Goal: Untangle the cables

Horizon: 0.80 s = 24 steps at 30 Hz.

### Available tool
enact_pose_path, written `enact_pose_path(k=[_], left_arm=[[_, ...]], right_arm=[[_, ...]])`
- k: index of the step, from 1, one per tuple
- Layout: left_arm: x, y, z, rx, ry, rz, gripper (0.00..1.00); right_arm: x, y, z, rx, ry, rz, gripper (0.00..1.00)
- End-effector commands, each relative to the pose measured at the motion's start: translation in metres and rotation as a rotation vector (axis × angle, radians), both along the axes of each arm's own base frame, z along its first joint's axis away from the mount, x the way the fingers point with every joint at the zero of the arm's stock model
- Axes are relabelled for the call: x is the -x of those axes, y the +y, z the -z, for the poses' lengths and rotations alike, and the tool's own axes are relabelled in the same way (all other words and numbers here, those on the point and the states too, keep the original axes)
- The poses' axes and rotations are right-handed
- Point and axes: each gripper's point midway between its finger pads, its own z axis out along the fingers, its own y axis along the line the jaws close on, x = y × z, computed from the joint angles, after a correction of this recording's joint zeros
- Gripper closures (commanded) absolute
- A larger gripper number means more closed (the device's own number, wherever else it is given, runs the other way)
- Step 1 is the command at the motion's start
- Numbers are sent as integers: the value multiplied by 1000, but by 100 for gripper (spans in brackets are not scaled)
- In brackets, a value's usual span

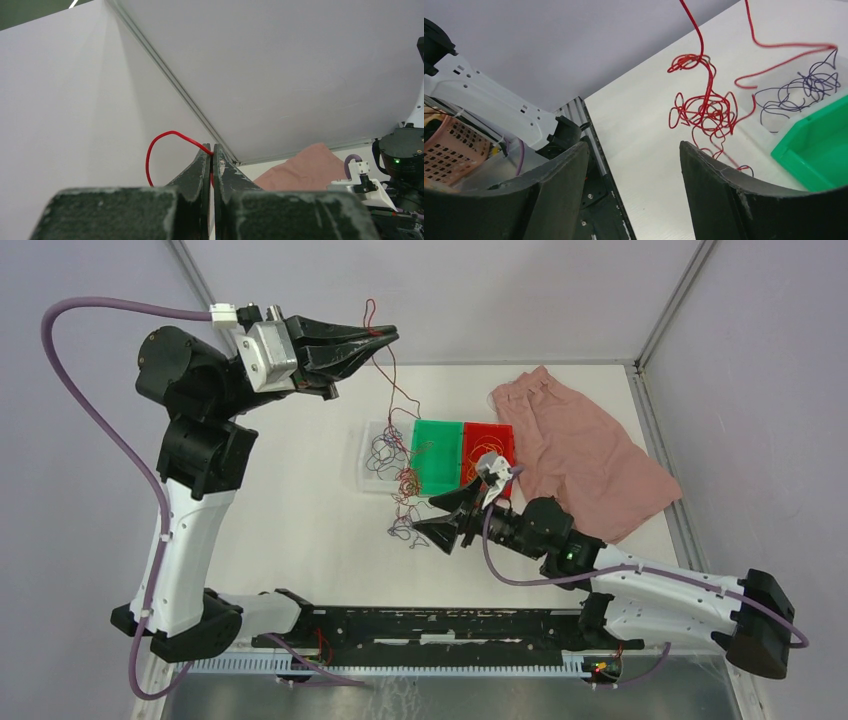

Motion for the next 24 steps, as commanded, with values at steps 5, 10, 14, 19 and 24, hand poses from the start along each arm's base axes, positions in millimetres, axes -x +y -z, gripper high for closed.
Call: enact_pose_path(k=[5,10,14,19,24], left_arm=[[15,6,-7,9,-45,12,97],[16,5,-3,3,-36,23,97],[18,4,-1,0,-21,36,97],[18,2,4,-4,-7,47,97],[18,2,5,-5,-2,50,97]], right_arm=[[-23,12,-73,-25,-142,45,27],[-34,19,-98,-52,-113,20,30],[-31,22,-114,-111,-74,-61,31],[-27,30,-123,-155,-49,-144,32],[-34,32,-125,-192,-17,-184,32]])
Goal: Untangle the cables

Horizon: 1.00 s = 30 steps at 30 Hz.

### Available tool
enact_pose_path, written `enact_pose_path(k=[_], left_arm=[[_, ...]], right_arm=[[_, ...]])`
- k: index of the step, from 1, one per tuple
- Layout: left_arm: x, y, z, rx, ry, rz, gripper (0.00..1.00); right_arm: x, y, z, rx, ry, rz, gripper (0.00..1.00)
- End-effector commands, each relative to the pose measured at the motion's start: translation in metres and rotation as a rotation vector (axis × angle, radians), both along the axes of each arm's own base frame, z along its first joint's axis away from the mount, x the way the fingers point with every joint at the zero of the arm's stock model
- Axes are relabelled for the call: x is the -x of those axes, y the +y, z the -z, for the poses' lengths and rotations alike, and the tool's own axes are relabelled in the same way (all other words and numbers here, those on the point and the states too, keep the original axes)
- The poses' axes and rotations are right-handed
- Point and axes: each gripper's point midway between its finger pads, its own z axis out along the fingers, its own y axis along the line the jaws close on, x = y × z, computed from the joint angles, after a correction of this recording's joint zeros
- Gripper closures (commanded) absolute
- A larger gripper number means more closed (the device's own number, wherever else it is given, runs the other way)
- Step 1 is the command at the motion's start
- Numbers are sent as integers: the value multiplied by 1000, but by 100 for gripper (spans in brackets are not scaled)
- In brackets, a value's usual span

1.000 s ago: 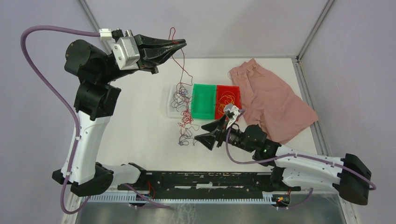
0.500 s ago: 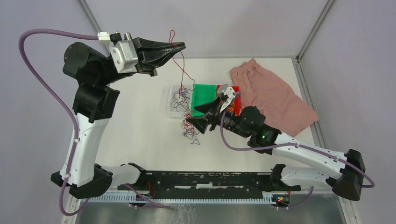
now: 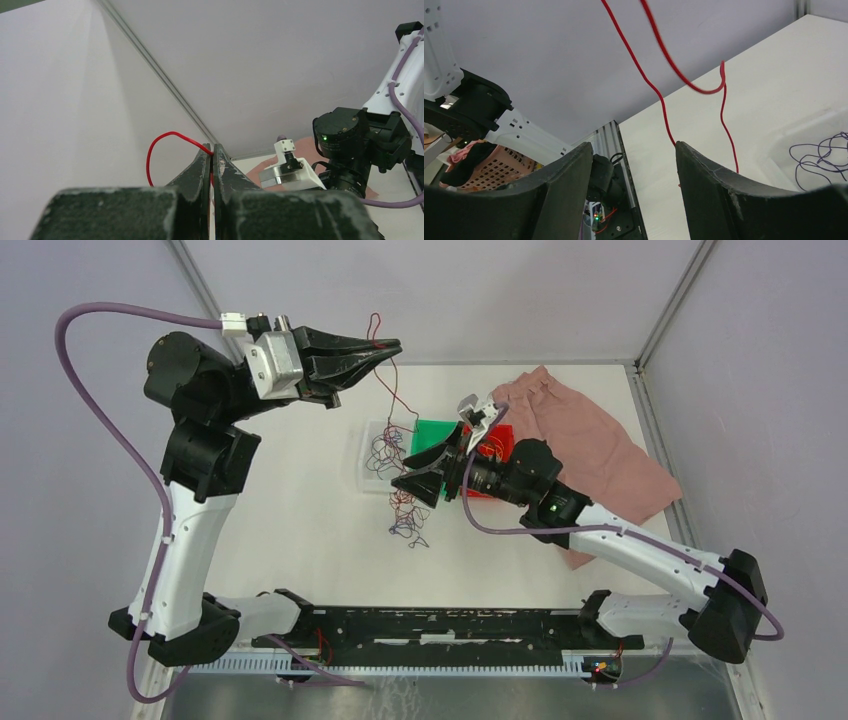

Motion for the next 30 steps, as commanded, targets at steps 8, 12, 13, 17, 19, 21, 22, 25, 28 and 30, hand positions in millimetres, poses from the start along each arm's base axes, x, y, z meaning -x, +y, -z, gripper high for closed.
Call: enact_pose_path(k=[8,12,13,17,19,21,22,25,28,30], left_arm=[[14,4,-9,21,-23,27,97],[14,3,-9,23,-24,30,97],[13,3,-9,24,-22,29,97],[12,3,-10,27,-27,24,97],[11,3,-10,27,-29,18,97],[10,4,-10,27,-34,14,97],[10,3,-10,27,-36,12,97],[9,3,-12,31,-43,11,97],[8,2,-15,35,-48,11,97],[8,3,-18,39,-53,10,97]], right_arm=[[0,4,-41,-140,-9,-91,34],[-1,12,-35,-149,14,-118,37],[-1,14,-34,-155,25,-130,39],[4,25,-31,-192,75,-203,50],[7,29,-26,-216,108,-224,54],[14,33,-15,-213,131,-235,57],[17,36,-7,-201,140,-236,58],[24,44,19,-170,185,-235,60],[27,51,42,-158,224,-239,62],[27,54,59,-134,246,-232,63]])
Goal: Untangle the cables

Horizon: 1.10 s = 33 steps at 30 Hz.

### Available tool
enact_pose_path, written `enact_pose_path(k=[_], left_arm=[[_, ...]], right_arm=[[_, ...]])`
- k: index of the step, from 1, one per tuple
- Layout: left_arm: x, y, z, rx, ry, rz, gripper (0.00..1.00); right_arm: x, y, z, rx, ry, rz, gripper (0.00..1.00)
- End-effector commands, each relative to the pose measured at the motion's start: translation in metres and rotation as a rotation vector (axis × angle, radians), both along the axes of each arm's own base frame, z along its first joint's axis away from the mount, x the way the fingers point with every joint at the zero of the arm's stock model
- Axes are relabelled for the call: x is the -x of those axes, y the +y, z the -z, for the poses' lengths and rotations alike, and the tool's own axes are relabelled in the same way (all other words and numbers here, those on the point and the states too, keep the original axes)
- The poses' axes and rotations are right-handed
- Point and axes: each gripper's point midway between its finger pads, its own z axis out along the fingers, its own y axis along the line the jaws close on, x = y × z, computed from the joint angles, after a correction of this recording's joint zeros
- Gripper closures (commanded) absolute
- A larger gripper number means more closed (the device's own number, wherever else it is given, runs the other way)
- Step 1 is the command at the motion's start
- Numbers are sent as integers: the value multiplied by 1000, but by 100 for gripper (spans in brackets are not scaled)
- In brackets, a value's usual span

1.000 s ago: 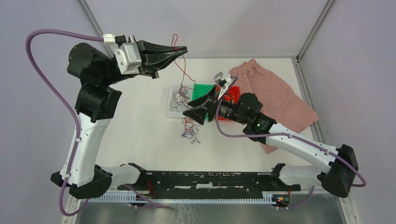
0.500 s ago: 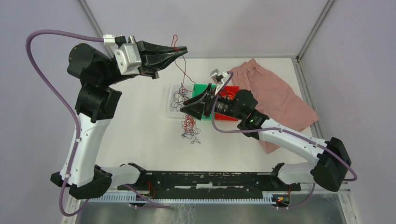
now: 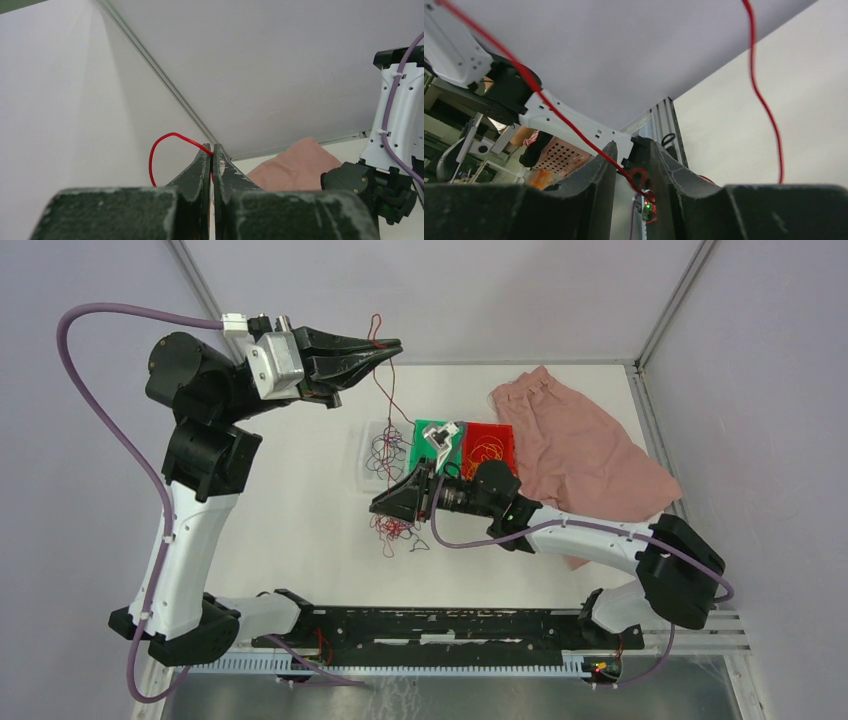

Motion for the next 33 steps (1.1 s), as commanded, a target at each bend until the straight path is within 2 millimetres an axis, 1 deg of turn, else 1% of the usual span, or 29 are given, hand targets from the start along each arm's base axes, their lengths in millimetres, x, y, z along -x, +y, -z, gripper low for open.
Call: enact_pose_path(k=[1,4,6,12,16,20,24,28,33], left_arm=[[9,4,-21,41,-51,8,97],[9,4,-26,49,-60,6,97],[10,5,-29,55,-68,4,97],[11,8,-46,80,-123,-15,97],[14,13,-67,119,-186,-36,97],[17,20,-89,159,-259,-71,97],[19,26,-105,182,-337,-111,97],[17,39,-127,245,-428,-199,97],[9,57,-151,318,-536,-340,97]], right_arm=[[1,7,15,-25,22,0,64],[1,12,36,11,37,-2,65],[1,14,54,48,45,1,66],[3,14,104,140,77,21,67],[3,10,138,209,93,46,68],[3,5,166,269,102,69,69],[7,4,194,327,121,73,72],[11,1,218,360,148,87,73],[11,-2,230,385,150,109,73]])
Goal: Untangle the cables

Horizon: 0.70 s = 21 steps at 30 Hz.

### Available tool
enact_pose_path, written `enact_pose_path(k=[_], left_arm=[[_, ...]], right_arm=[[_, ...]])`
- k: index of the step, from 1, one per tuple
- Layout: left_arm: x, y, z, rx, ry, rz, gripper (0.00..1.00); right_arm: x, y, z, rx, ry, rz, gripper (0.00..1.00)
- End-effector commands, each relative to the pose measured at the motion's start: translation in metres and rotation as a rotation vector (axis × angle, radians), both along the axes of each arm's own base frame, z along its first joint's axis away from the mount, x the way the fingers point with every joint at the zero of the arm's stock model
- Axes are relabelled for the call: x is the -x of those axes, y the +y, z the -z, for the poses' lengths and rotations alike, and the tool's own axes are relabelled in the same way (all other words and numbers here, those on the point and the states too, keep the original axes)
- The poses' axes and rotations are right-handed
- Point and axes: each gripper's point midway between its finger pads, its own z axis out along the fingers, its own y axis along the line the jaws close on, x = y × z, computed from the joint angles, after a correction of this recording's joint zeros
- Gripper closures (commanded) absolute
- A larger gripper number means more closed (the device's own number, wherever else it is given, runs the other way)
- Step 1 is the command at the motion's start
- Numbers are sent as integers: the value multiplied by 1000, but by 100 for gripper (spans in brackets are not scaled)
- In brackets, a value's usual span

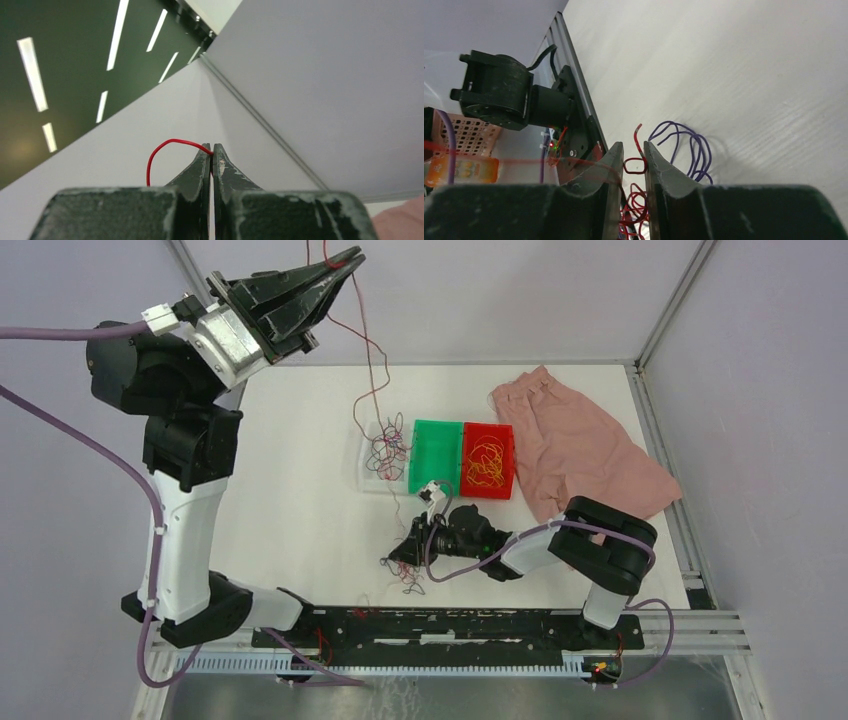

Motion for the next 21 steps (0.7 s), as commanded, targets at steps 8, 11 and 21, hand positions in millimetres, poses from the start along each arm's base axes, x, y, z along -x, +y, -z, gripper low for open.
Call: enact_pose_path(k=[8,11,21], left_arm=[[-4,55,-78,248,-333,-351,97],[-3,62,-89,280,-394,-399,97],[26,107,-136,524,-752,-652,97]], right_arm=[[2,-8,23,46,-11,42,75],[0,-11,30,71,-3,71,79],[-11,-21,50,165,26,174,83]])
